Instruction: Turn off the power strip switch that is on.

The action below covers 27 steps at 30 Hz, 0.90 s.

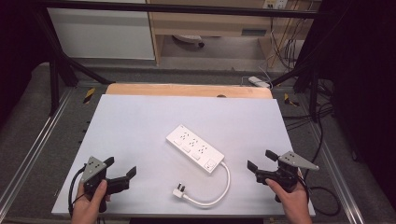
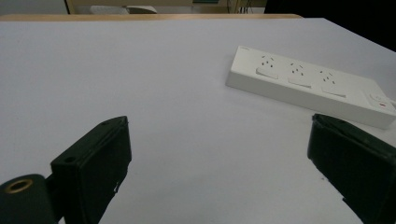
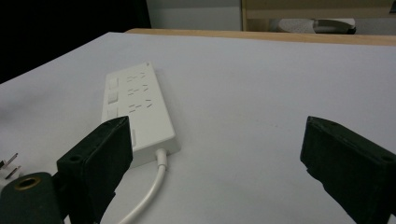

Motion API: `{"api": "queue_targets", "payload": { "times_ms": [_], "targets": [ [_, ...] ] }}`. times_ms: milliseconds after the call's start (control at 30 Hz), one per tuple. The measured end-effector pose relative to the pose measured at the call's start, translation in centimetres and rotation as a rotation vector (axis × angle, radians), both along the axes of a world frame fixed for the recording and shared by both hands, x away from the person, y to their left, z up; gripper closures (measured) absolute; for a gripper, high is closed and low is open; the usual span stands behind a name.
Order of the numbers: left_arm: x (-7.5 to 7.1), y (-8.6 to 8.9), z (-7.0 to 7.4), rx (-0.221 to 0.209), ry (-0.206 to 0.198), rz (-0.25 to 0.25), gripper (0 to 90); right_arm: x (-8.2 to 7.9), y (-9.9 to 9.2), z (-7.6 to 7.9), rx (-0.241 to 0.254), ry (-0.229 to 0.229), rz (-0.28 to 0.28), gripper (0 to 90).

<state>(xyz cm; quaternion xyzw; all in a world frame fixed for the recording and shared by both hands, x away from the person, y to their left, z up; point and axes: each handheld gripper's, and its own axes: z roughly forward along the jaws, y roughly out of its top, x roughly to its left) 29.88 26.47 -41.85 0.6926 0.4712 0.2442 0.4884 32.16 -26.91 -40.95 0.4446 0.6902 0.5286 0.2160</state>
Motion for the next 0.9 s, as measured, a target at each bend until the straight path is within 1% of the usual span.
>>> {"api": "queue_targets", "payload": {
  "times_ms": [33, 67, 100, 133, 200, 233, 267, 300, 367, 400, 467, 500, 533, 633, 667, 733, 767, 800, 833, 867, 900],
  "targets": [
    [0.0, 0.0, 0.0, 0.0, 0.0, 0.0, 6.3, 0.0, 0.0, 0.0, 0.0, 0.0, 0.0, 10.3],
    [0.0, 0.0, 0.0, 0.0, 0.001, 0.001, 6.3, -0.1, 0.1, 0.3, -0.007, -0.003, 0.001, 13.8],
    [0.0, 0.0, 0.0, 0.002, 0.001, 0.001, 6.3, -0.1, 0.1, 0.3, -0.007, -0.003, 0.001, 13.8],
    [0.0, 0.0, 0.0, 0.001, 0.002, 0.002, 6.4, -0.1, 0.2, 0.6, -0.026, -0.004, -0.005, 15.9],
    [0.0, 0.0, 0.0, 0.005, 0.004, 0.001, 6.4, -0.1, 0.2, 0.6, -0.029, -0.007, -0.008, 16.8],
    [0.0, 0.0, 0.0, 0.006, 0.006, 0.001, 6.5, -0.1, 0.2, 0.9, -0.03, -0.011, -0.008, 20.3],
    [0.0, 0.0, 0.0, 0.006, 0.006, 0.001, 6.4, -0.1, 0.2, 0.9, -0.03, -0.011, -0.008, 20.3],
    [0.0, 0.0, -0.1, 0.002, 0.005, 0.002, 6.5, -0.1, 0.1, 1.1, -0.034, -0.016, -0.012, 24.4],
    [0.0, 0.0, -0.1, 0.01, 0.007, -0.001, 6.5, -0.1, 0.1, 1.3, -0.03, -0.019, -0.006, 27.4],
    [0.0, 0.0, -0.1, 0.006, 0.008, 0.001, 6.5, -0.1, 0.1, 1.4, -0.026, -0.019, -0.001, 29.6],
    [0.0, 0.0, -0.1, 0.009, 0.01, -0.001, 6.5, -0.2, 0.2, 1.7, -0.035, -0.029, 0.01, 33.7],
    [0.0, -0.1, -0.1, 0.01, 0.01, -0.001, 6.5, -0.2, 0.2, 1.7, -0.035, -0.029, 0.01, 33.7],
    [0.0, -0.1, -0.1, 0.013, 0.011, -0.002, 6.5, -0.2, 0.4, 2.1, -0.042, -0.04, 0.023, 40.1],
    [0.0, -0.1, -0.1, 0.011, 0.011, -0.002, 6.6, -0.2, 0.6, 2.6, -0.056, -0.048, 0.04, 48.3],
    [0.0, -0.1, -0.1, 0.016, 0.012, -0.004, 6.6, -0.2, 0.7, 2.8, -0.06, -0.053, 0.043, 51.1],
    [0.1, -0.1, -0.1, 0.014, 0.013, -0.002, 6.6, -0.2, 0.8, 3.1, -0.07, -0.058, 0.043, 55.2],
    [0.1, -0.1, -0.1, 0.017, 0.014, -0.003, 6.6, -0.2, 0.8, 3.1, -0.07, -0.058, 0.043, 55.2],
    [0.1, -0.1, -0.1, 0.017, 0.014, -0.003, 6.6, -0.1, 1.0, 3.6, -0.07, -0.071, 0.049, 59.2],
    [0.1, -0.1, -0.1, 0.017, 0.013, -0.004, 6.6, -0.1, 1.0, 3.6, -0.07, -0.071, 0.049, 59.2],
    [0.0, -0.1, -0.1, 0.016, 0.013, -0.005, 6.6, 0.0, 1.2, 4.0, -0.08, -0.081, 0.051, 62.7],
    [0.0, -0.1, -0.1, 0.018, 0.013, -0.005, 6.7, 0.0, 1.3, 4.2, -0.084, -0.087, 0.053, 64.1]
  ]
}}
